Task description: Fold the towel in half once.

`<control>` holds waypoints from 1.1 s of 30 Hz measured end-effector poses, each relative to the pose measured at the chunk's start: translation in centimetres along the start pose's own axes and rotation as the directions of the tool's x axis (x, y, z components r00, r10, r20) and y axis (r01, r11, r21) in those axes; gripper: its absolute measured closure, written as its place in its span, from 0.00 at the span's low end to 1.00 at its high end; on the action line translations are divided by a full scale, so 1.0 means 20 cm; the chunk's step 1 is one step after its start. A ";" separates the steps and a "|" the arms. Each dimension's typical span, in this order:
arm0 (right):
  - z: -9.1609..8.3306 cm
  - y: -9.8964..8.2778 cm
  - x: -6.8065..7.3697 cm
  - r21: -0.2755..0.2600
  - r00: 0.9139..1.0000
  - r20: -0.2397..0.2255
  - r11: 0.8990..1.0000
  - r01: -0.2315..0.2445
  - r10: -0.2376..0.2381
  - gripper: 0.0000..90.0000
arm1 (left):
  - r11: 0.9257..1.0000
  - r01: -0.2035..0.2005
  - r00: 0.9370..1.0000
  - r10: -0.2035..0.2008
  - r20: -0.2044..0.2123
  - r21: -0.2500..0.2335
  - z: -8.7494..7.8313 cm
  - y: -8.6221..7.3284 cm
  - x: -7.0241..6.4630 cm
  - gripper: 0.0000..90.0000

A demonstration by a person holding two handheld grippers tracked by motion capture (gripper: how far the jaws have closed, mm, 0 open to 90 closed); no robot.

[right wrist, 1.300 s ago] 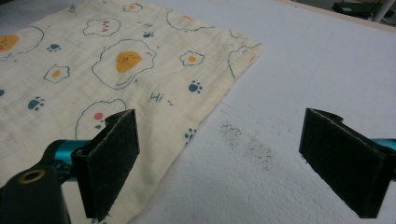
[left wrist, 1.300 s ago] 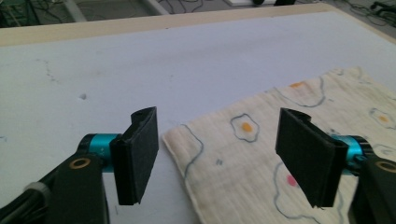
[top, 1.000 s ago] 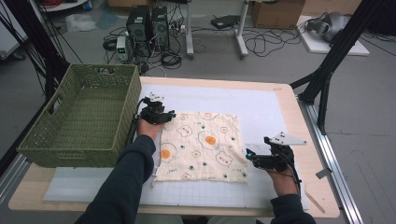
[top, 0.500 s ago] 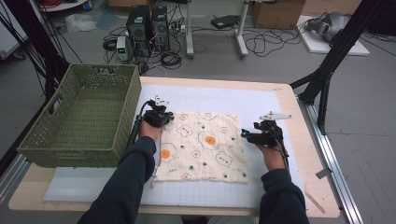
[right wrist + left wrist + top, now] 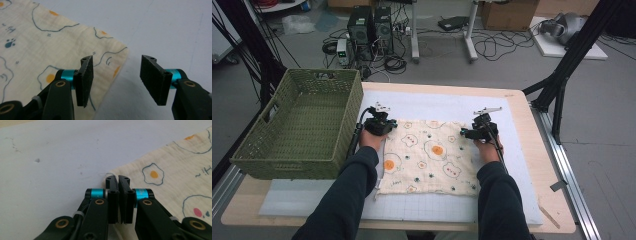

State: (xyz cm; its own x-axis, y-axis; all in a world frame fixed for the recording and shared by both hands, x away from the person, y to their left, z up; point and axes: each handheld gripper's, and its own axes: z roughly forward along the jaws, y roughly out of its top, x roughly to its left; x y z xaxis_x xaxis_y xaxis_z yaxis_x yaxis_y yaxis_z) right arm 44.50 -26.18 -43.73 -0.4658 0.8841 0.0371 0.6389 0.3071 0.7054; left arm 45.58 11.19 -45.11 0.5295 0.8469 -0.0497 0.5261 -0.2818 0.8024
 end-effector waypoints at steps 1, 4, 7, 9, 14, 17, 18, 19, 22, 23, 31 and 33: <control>0.02 0.01 0.00 0.010 1.000 0.000 1.000 -0.006 0.006 0.49 | 1.000 -0.004 1.000 0.004 -0.001 0.005 0.00 0.00 0.00 0.96; 0.07 0.04 0.03 0.025 1.000 0.013 1.000 -0.007 0.007 0.51 | 1.000 0.006 1.000 -0.006 0.004 0.006 0.00 0.00 0.00 0.96; 0.09 0.07 0.03 0.031 0.999 0.026 0.999 -0.021 0.020 0.56 | 1.000 0.020 1.000 -0.021 0.016 0.011 -0.01 0.00 0.00 0.96; 0.09 0.07 0.03 0.036 1.000 0.029 0.999 -0.011 0.010 0.64 | 1.000 0.022 1.000 -0.022 0.018 0.013 -0.01 -0.01 0.00 0.96; 0.09 0.08 0.06 0.042 1.000 0.002 0.999 0.023 -0.023 0.86 | 1.000 0.016 1.000 -0.017 0.016 0.019 -0.01 -0.01 0.00 0.96; 0.08 0.08 0.09 0.045 0.997 0.007 0.996 0.081 -0.081 0.94 | 0.999 0.027 0.999 -0.027 0.025 0.020 -0.02 -0.01 0.00 0.96; 0.08 0.08 0.10 0.047 0.995 0.018 0.994 0.099 -0.100 0.95 | 0.999 0.024 0.999 -0.025 0.025 0.024 -0.02 -0.01 0.00 0.96; 0.08 0.08 0.11 0.049 0.992 0.025 0.992 0.119 -0.120 0.95 | 0.999 0.018 1.000 -0.018 0.022 0.029 -0.03 0.00 0.00 0.96; 0.05 0.09 0.12 0.037 0.989 0.054 0.990 0.133 -0.135 0.96 | 1.000 0.005 1.000 -0.005 -0.005 -0.006 -0.05 0.02 -0.01 0.96; 0.04 0.10 0.11 0.013 0.990 0.061 0.992 0.129 -0.129 0.96 | 0.999 0.010 1.000 -0.011 -0.019 -0.044 -0.07 0.04 -0.01 0.96; -0.09 0.16 0.10 -0.145 0.986 0.105 0.979 0.141 -0.127 0.96 | 0.987 0.025 0.999 -0.028 -0.015 -0.158 -0.18 0.15 0.00 0.96; -0.11 0.15 0.11 -0.142 0.986 0.095 0.978 0.151 -0.139 0.96 | 0.989 0.030 1.000 -0.031 -0.002 -0.148 -0.19 0.15 0.01 0.96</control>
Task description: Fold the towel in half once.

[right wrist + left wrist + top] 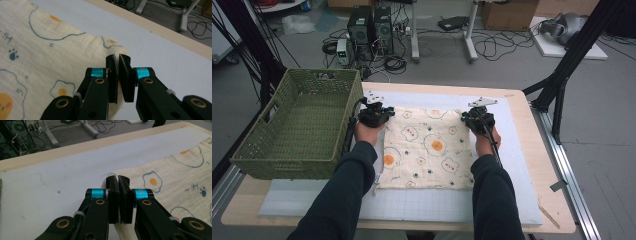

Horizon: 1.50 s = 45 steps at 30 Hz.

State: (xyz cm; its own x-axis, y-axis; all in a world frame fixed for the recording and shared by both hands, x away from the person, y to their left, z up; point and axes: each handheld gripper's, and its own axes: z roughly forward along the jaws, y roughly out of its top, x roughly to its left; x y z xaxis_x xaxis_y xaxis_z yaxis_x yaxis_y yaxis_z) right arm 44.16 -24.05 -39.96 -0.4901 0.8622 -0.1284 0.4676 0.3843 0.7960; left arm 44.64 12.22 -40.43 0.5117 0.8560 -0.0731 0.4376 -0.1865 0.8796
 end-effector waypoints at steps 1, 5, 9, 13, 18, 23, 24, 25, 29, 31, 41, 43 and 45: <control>-0.01 0.00 0.00 -0.007 1.000 -0.003 1.000 0.006 -0.006 0.96 | 1.000 0.004 1.000 -0.004 0.011 0.002 -0.01 0.00 0.00 0.96; -0.05 0.00 0.02 -0.030 0.999 -0.027 0.999 0.023 -0.024 0.96 | 1.000 -0.017 0.999 0.017 0.029 -0.007 -0.04 -0.03 -0.04 0.96; -0.10 -0.03 0.04 -0.039 0.998 -0.052 0.999 0.034 -0.036 0.96 | 0.999 -0.033 0.998 0.034 0.046 -0.021 -0.09 -0.04 -0.07 0.96; -0.17 -0.07 0.03 -0.062 0.997 -0.071 0.998 0.020 -0.025 0.95 | 0.998 -0.047 0.997 0.049 0.060 -0.037 -0.14 -0.07 -0.09 0.96; -0.25 -0.12 0.05 -0.080 0.996 -0.087 0.996 0.028 -0.035 0.95 | 0.996 -0.050 0.994 0.056 0.093 -0.068 -0.21 -0.10 -0.13 0.96; -0.32 -0.18 0.09 -0.083 0.993 -0.107 0.996 0.043 -0.052 0.95 | 0.993 -0.073 0.989 0.084 0.124 -0.090 -0.29 -0.16 -0.19 0.96; -0.33 -0.19 0.10 -0.087 0.992 -0.109 0.995 0.049 -0.058 0.95 | 0.993 -0.080 0.987 0.091 0.130 -0.085 -0.30 -0.17 -0.20 0.96; -0.34 -0.21 0.11 -0.084 0.992 -0.109 0.995 0.055 -0.064 0.95 | 0.992 -0.078 0.987 0.090 0.131 -0.100 -0.32 -0.18 -0.20 0.96; -0.37 -0.25 0.14 -0.089 0.991 -0.115 0.994 0.066 -0.076 0.95 | 0.990 -0.084 0.984 0.101 0.148 -0.115 -0.38 -0.22 -0.23 0.96; -0.40 -0.28 0.16 -0.099 0.989 -0.112 0.992 0.081 -0.092 0.95 | 0.989 -0.098 0.982 0.115 0.152 -0.115 -0.39 -0.24 -0.24 0.96; -0.52 -0.43 0.24 -0.102 0.984 -0.141 0.990 0.097 -0.111 0.95 | 0.990 -0.107 0.974 0.124 0.191 -0.096 -0.48 -0.38 -0.27 0.96; -0.53 -0.45 0.26 -0.102 0.983 -0.147 0.990 0.093 -0.107 0.95 | 0.989 -0.120 0.971 0.135 0.195 -0.087 -0.49 -0.41 -0.28 0.96; -0.53 -0.48 0.27 -0.096 0.982 -0.158 0.991 0.088 -0.103 0.95 | 0.989 -0.123 0.970 0.138 0.200 -0.084 -0.50 -0.44 -0.30 0.96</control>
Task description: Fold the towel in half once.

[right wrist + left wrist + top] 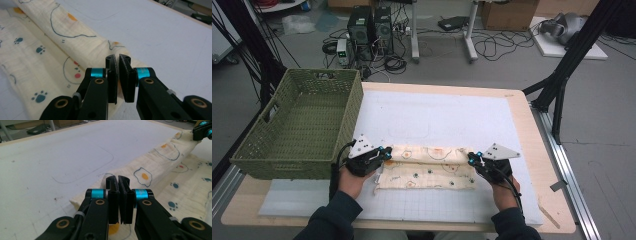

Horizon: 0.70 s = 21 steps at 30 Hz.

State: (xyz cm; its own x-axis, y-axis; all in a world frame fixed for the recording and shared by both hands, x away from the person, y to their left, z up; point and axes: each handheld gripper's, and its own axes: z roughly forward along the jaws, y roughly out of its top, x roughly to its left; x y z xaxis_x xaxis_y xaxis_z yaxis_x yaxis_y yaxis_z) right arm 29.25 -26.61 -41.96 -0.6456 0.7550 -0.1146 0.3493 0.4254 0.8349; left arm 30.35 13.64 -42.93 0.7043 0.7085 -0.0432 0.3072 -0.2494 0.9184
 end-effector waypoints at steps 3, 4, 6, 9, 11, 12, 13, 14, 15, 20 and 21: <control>0.00 -0.03 0.02 0.017 1.000 -0.012 1.000 0.007 -0.007 0.95 | 1.000 -0.004 1.000 0.004 0.010 0.016 -0.01 -0.03 -0.02 0.96; 0.00 -0.03 0.03 0.020 1.000 -0.014 1.000 0.012 -0.012 0.95 | 1.000 -0.004 1.000 0.004 0.015 0.022 -0.01 -0.03 -0.02 0.96; -0.01 -0.04 0.03 0.023 1.000 -0.021 1.000 0.010 -0.009 0.94 | 1.000 0.003 1.000 -0.004 0.026 0.028 -0.02 -0.05 -0.02 0.96; -0.02 -0.06 0.02 0.022 0.999 -0.034 1.000 -0.010 0.011 0.94 | 0.999 0.017 0.999 -0.019 0.040 0.042 -0.03 -0.06 -0.02 0.95; -0.02 -0.07 0.02 0.028 0.999 -0.039 1.000 -0.006 0.007 0.93 | 0.998 0.036 0.998 -0.038 0.049 0.051 -0.03 -0.06 -0.02 0.91; -0.03 -0.07 0.02 0.034 0.999 -0.045 0.999 -0.008 0.009 0.92 | 0.997 0.050 0.997 -0.053 0.048 0.054 -0.03 -0.06 -0.02 0.85; -0.03 -0.08 0.02 0.034 0.999 -0.051 0.999 -0.008 0.010 0.91 | 0.996 0.071 0.996 -0.073 0.043 0.055 -0.04 -0.06 -0.01 0.79; -0.04 -0.08 0.01 0.033 0.998 -0.055 0.999 -0.012 0.013 0.90 | 0.995 0.089 0.995 -0.091 0.041 0.048 -0.05 -0.06 0.00 0.72; -0.05 -0.08 0.00 0.025 0.998 -0.062 1.000 -0.017 0.018 0.87 | 0.994 0.105 0.993 -0.106 0.041 0.035 -0.05 -0.05 0.01 0.65; -0.15 -0.07 -0.05 -0.045 0.996 -0.057 0.997 -0.066 0.064 0.78 | 0.990 0.133 0.991 -0.134 0.000 -0.041 -0.11 -0.01 0.07 0.53; -0.17 -0.07 -0.06 -0.058 0.996 -0.047 0.995 -0.079 0.076 0.77 | 0.989 0.139 0.990 -0.139 -0.007 -0.046 -0.11 -0.01 0.08 0.53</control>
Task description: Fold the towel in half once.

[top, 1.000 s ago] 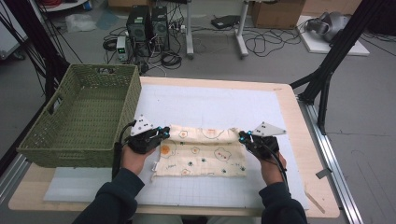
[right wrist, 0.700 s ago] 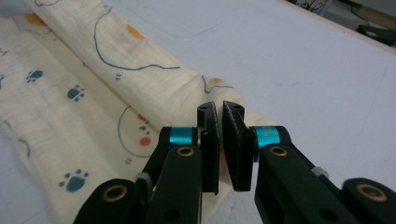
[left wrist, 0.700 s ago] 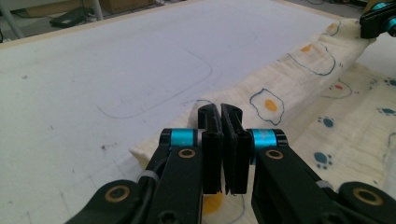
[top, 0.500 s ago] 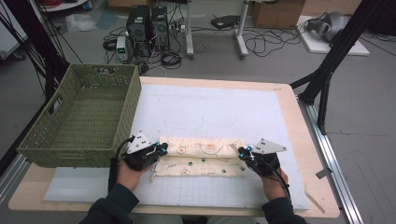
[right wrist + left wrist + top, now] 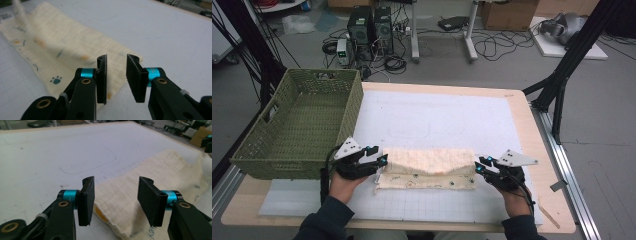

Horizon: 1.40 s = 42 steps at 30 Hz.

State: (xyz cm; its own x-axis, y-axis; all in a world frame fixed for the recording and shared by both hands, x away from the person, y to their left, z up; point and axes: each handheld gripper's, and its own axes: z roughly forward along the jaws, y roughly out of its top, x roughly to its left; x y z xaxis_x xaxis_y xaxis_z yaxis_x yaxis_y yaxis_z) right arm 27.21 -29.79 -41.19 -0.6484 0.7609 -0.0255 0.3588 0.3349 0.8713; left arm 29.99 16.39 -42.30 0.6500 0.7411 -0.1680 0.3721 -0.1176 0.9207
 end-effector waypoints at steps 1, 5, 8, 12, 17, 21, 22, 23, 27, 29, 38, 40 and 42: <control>-0.02 0.00 -0.01 -0.014 1.000 0.007 1.000 -0.008 0.008 0.77 | 1.000 0.009 1.000 -0.009 -0.004 -0.005 0.00 0.00 0.01 0.54; -0.04 -0.01 -0.04 -0.017 0.999 0.020 0.999 -0.032 0.033 0.76 | 1.000 0.026 1.000 -0.026 -0.005 0.014 0.00 -0.01 0.02 0.54; -0.03 -0.02 -0.04 0.002 0.999 0.025 1.000 -0.020 0.020 0.75 | 0.998 0.032 0.999 -0.033 0.005 0.062 0.03 -0.02 0.01 0.54; 0.01 -0.03 -0.02 0.045 1.000 0.012 0.999 -0.009 0.009 0.75 | 0.991 0.036 0.999 -0.038 0.014 0.128 0.07 -0.04 0.01 0.57; 0.04 -0.03 0.00 0.066 1.000 0.008 0.998 0.007 -0.008 0.73 | 0.980 0.037 0.999 -0.040 0.012 0.196 0.12 -0.06 0.00 0.60; 0.05 -0.03 0.00 0.068 1.000 0.010 0.998 0.012 -0.012 0.73 | 0.974 0.026 1.000 -0.026 -0.006 0.224 0.17 -0.07 -0.01 0.68; 0.05 -0.03 0.00 0.074 1.000 0.010 0.997 0.004 -0.005 0.73 | 0.972 0.011 1.000 -0.011 -0.002 0.233 0.17 -0.07 -0.01 0.76; 0.05 -0.03 0.00 0.075 1.000 0.009 0.997 0.003 -0.004 0.72 | 0.971 -0.008 1.000 0.009 -0.003 0.238 0.18 -0.07 -0.01 0.91; 0.05 -0.03 0.00 0.069 1.000 0.012 0.998 0.004 -0.005 0.72 | 0.974 0.000 0.999 0.010 -0.044 0.226 0.16 -0.05 0.01 0.96; 0.06 -0.03 0.00 0.070 1.000 0.012 0.998 0.000 -0.001 0.71 | 0.974 0.017 0.999 -0.005 -0.054 0.226 0.15 -0.06 0.03 0.97; 0.09 -0.02 0.01 0.085 0.999 0.044 0.996 -0.018 0.014 0.66 | 0.981 0.032 0.995 -0.013 -0.100 0.192 0.14 -0.04 0.02 0.58; 0.12 -0.02 0.02 0.104 0.999 0.039 0.994 -0.032 0.028 0.69 | 0.983 0.023 0.996 -0.006 -0.093 0.183 0.14 -0.04 0.02 0.57; 0.16 -0.03 0.04 0.136 0.999 0.035 0.990 -0.023 0.018 0.74 | 0.984 0.015 0.996 0.002 -0.091 0.177 0.14 -0.03 0.01 0.57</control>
State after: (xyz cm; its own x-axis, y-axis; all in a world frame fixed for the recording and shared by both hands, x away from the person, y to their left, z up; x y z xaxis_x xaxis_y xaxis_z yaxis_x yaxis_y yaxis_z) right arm 28.62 -27.49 -43.37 -0.6179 0.7858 -0.0264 0.4618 0.3899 0.7967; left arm 31.84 14.80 -43.95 0.5877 0.7979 -0.1338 0.4931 -0.2221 0.8411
